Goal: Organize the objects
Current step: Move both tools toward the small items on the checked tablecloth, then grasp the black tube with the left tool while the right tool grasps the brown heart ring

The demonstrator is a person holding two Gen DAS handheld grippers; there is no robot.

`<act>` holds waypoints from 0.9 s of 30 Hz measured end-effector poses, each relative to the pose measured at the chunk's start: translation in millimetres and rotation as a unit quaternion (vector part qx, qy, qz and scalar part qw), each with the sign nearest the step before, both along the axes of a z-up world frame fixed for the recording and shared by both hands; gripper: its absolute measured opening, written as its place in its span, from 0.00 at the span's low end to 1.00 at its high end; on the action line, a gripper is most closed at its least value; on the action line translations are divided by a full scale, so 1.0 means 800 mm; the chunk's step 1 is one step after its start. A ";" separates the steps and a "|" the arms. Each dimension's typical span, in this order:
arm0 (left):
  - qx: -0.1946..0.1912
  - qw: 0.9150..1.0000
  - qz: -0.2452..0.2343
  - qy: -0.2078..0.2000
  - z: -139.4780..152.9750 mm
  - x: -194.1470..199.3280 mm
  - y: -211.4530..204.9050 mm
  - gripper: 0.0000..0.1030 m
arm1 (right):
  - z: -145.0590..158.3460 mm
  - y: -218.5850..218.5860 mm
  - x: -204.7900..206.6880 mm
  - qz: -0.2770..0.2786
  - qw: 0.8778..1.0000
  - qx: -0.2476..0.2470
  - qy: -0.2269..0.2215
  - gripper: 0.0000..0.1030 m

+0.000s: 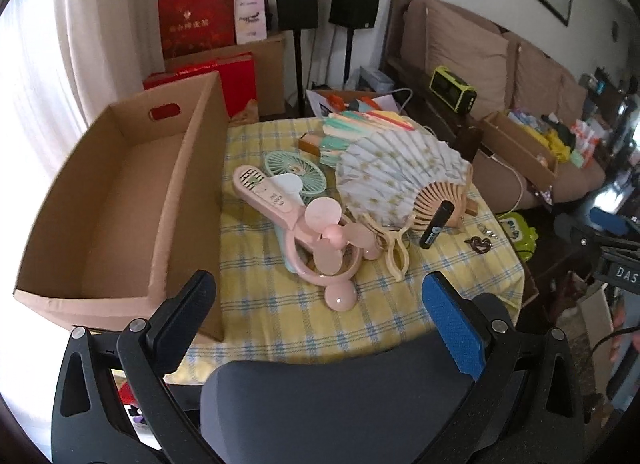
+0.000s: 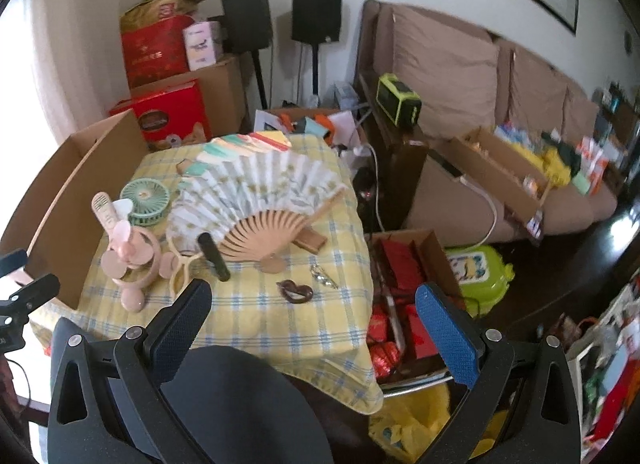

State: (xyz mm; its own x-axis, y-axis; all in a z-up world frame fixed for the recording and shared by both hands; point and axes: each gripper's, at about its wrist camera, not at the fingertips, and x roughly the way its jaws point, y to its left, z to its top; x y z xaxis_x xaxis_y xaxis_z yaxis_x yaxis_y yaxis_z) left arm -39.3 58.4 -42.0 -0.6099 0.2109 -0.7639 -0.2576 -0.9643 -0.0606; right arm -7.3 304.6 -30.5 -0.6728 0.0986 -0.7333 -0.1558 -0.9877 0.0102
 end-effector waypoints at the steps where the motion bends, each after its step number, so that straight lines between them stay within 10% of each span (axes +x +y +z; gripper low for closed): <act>1: 0.003 1.000 0.002 0.001 0.000 -0.003 0.001 1.00 | -0.002 0.006 -0.002 -0.003 1.000 -0.005 -0.003 0.98; 12: 0.036 0.998 -0.050 -0.020 -0.022 -0.050 0.060 0.80 | -0.052 0.050 -0.030 -0.021 0.997 -0.055 -0.048 0.74; 27: 0.003 0.992 -0.123 -0.004 -0.060 -0.083 0.155 0.72 | -0.083 0.057 -0.042 -0.011 0.997 -0.052 -0.064 0.66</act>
State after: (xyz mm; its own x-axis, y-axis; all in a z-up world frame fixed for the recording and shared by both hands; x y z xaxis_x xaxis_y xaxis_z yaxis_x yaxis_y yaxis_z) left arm -105.4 182.1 -90.3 -0.5338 0.3571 -0.7665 -0.4855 -0.8716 -0.0680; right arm -40.8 350.6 -96.5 -0.5717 0.0310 -0.8199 -0.1833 -0.9789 0.0908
